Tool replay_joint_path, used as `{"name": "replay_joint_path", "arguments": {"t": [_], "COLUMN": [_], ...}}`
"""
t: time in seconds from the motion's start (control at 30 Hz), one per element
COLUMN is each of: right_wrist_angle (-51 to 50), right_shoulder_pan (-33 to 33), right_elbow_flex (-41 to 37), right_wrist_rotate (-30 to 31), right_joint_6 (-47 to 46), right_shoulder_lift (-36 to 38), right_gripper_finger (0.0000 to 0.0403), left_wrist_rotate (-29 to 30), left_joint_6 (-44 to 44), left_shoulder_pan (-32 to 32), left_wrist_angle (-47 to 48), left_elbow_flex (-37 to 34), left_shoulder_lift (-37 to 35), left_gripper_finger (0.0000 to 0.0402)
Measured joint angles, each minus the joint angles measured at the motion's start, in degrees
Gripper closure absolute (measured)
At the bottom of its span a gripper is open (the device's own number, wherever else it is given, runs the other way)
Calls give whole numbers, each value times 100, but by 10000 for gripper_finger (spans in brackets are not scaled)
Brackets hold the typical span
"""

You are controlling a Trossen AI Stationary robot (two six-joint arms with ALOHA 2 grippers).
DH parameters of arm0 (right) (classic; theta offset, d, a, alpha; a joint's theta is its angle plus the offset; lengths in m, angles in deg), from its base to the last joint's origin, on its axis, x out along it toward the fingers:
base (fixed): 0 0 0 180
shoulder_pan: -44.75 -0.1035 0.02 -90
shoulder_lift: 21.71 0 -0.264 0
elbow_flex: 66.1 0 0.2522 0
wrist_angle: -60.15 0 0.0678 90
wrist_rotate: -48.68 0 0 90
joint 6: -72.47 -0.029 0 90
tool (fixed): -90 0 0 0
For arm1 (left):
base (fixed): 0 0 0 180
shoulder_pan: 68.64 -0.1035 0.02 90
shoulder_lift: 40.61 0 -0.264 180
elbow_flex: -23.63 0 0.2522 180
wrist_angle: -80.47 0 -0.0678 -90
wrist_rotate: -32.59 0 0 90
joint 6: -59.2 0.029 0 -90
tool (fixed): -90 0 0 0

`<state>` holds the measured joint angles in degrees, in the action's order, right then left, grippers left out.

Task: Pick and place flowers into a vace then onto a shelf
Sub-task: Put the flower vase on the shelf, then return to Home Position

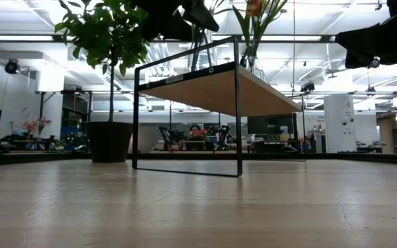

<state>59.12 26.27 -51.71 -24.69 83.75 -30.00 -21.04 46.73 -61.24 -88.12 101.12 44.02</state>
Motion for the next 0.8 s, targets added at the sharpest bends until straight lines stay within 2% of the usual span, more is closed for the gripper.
{"name": "replay_joint_path", "arguments": {"t": [0.2,0.43,0.6,0.7,0.8], "right_wrist_angle": [-6,-6,-7,-9,-10], "right_shoulder_pan": [1,2,2,1,0], "right_elbow_flex": [0,0,0,0,1], "right_wrist_rotate": [0,0,0,0,0], "right_joint_6": [46,95,107,199,244], "right_shoulder_lift": [0,0,0,0,0], "right_gripper_finger": [390,390,390,390,390], "left_wrist_rotate": [-125,-869,-1198,-1402,-1870], "left_joint_6": [64,194,464,513,540], "left_shoulder_pan": [6,7,30,36,42], "left_wrist_angle": [62,94,-128,-840,-1602], "left_elbow_flex": [-5,-367,-1104,-1823,-2595], "left_shoulder_lift": [-446,-1040,-1616,-2011,-2470], "left_gripper_finger": [165,165,164,164,164]}}
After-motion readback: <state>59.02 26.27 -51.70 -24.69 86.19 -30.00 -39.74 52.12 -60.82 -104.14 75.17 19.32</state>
